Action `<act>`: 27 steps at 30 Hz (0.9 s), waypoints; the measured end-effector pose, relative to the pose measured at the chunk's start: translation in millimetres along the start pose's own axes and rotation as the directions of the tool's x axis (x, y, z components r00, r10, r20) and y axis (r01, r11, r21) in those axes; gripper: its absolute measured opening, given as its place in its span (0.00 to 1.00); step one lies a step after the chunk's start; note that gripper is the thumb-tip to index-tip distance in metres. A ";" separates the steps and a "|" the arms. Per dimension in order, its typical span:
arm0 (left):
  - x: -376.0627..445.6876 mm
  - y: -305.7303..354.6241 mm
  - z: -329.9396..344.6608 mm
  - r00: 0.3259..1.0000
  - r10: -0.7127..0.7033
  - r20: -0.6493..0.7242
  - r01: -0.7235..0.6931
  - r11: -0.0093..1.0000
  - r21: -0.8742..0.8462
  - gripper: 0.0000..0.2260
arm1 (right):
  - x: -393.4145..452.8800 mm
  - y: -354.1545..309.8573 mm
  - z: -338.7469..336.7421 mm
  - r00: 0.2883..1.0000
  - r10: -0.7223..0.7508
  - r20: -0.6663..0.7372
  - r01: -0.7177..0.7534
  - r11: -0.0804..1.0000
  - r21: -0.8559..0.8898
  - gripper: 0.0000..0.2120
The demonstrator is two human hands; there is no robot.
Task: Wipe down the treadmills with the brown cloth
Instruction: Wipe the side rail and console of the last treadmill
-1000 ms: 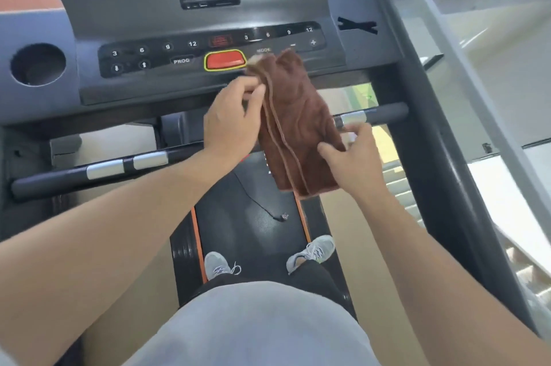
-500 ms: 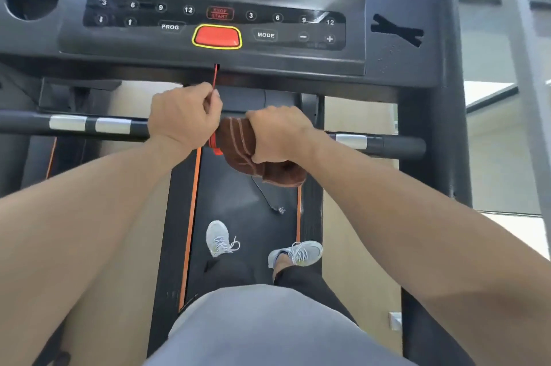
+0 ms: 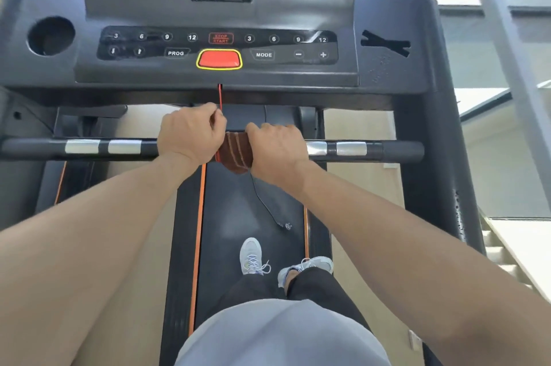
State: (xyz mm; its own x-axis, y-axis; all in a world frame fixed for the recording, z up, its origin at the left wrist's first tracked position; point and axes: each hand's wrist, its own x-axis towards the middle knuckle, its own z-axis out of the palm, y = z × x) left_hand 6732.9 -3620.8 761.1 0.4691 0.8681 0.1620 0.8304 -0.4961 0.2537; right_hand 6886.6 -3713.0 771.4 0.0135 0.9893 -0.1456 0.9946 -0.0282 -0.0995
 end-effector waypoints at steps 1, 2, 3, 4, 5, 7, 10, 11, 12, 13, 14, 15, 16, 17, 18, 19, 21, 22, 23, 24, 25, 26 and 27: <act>0.1 -0.1 -0.4 1.000 -0.008 -0.001 0.008 1.000 0.000 0.14 | 6.2 4.1 -6.6 0.996 -0.018 0.090 0.016 1.000 0.020 0.17; 0.5 -0.1 -0.8 1.000 -0.015 0.000 0.015 1.000 0.005 0.15 | 13.2 7.6 -12.3 0.984 -0.041 0.176 0.035 0.999 0.041 0.18; 1.2 -0.4 -1.0 1.000 -0.023 0.006 0.023 1.000 0.009 0.15 | 19.8 11.0 -17.7 0.963 -0.064 0.263 0.047 0.996 0.072 0.19; 1.6 -0.3 -1.1 0.999 -0.035 0.018 0.035 0.999 0.010 0.15 | 26.3 13.7 -22.6 0.933 -0.077 0.351 0.040 0.993 0.113 0.20; 1.9 -0.1 -1.8 0.998 -0.052 0.032 0.051 0.999 0.012 0.15 | 32.9 15.8 -26.2 0.894 -0.083 0.440 0.014 0.987 0.157 0.22; 3.1 -0.1 -2.3 0.996 -0.077 0.048 0.076 0.997 0.014 0.15 | 40.5 15.7 -29.3 0.827 -0.083 0.555 -0.030 0.981 0.192 0.22; 3.9 0.3 -3.7 0.995 -0.076 0.061 0.077 0.997 -0.006 0.15 | 24.8 7.5 -18.1 0.939 0.006 0.343 -0.032 0.997 0.072 0.19; 3.8 0.4 -4.0 0.995 -0.077 0.066 0.078 0.997 -0.008 0.15 | 12.8 2.6 -7.9 0.985 0.036 0.171 -0.036 0.999 -0.006 0.18; 4.0 0.3 -4.0 0.995 -0.077 0.071 0.077 0.997 -0.009 0.15 | 1.6 -3.1 2.5 0.999 0.042 0.022 -0.040 0.997 -0.068 0.18; 4.2 0.3 -4.3 0.995 -0.070 0.076 0.072 0.997 -0.013 0.15 | -7.4 -7.3 10.5 0.996 0.040 -0.080 -0.048 0.993 -0.104 0.18; 4.4 0.5 -4.6 0.994 -0.067 0.083 0.069 0.997 -0.021 0.15 | -11.5 -8.9 15.6 0.989 0.036 -0.147 -0.054 0.991 -0.119 0.17; 4.0 1.0 -5.3 0.994 -0.069 0.088 0.072 0.997 -0.032 0.15 | -10.2 -9.0 17.8 0.985 0.031 -0.167 -0.052 0.991 -0.122 0.17; 3.6 1.8 -6.4 0.993 -0.072 0.089 0.076 0.996 -0.038 0.15 | -7.5 -7.9 16.2 0.987 0.025 -0.160 -0.044 0.992 -0.117 0.16; 3.5 2.2 -7.1 0.993 -0.069 0.090 0.073 0.997 -0.040 0.15 | -5.7 -5.9 12.5 0.989 0.018 -0.148 -0.034 0.993 -0.112 0.14; 3.2 2.7 -7.3 0.993 -0.067 0.092 0.071 0.997 -0.040 0.15 | -4.1 -3.9 10.6 0.991 0.006 -0.134 -0.021 0.994 -0.107 0.13; 2.8 3.0 -7.9 0.993 -0.073 0.095 0.077 0.996 -0.040 0.15 | -3.2 -1.9 10.7 0.992 -0.005 -0.129 -0.008 0.994 -0.105 0.14; 2.7 4.2 -9.4 0.989 -0.095 0.112 0.100 0.994 -0.046 0.16 | -0.7 -0.7 12.7 0.993 -0.021 -0.113 0.009 0.994 -0.105 0.16; 2.7 4.1 -9.9 0.988 -0.100 0.115 0.106 0.993 -0.049 0.16 | 0.7 -0.3 12.6 0.994 -0.024 -0.104 0.013 0.994 -0.109 0.19; 3.0 3.2 -9.7 0.988 -0.101 0.113 0.107 0.993 -0.050 0.16 | 2.4 0.5 12.0 0.995 -0.027 -0.092 0.018 0.995 -0.100 0.21; 3.2 2.8 -9.5 0.989 -0.100 0.112 0.107 0.993 -0.052 0.16 | 3.6 1.6 10.7 0.997 -0.026 -0.070 0.020 0.996 -0.085 0.22; 3.0 2.6 -9.1 0.988 -0.101 0.114 0.108 0.993 -0.055 0.16 | 4.6 2.7 9.1 0.998 -0.025 -0.050 0.021 0.997 -0.071 0.22; 3.1 2.7 -8.8 0.987 -0.106 0.119 0.113 0.992 -0.060 0.16 | 5.7 3.8 6.4 0.999 -0.026 -0.029 0.024 0.997 -0.067 0.21; 3.7 2.4 -8.2 0.986 -0.110 0.123 0.118 0.991 -0.067 0.17 | 7.0 5.1 2.4 1.000 -0.031 -0.004 0.031 0.997 -0.067 0.18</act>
State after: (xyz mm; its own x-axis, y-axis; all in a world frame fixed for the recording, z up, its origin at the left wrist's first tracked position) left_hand 6734.2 -3618.9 770.1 0.4088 0.9125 0.0144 0.8582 -0.3898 0.3340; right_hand 6891.6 -3706.6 767.4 -0.0169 0.9902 -0.1386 0.9992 0.0117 -0.0380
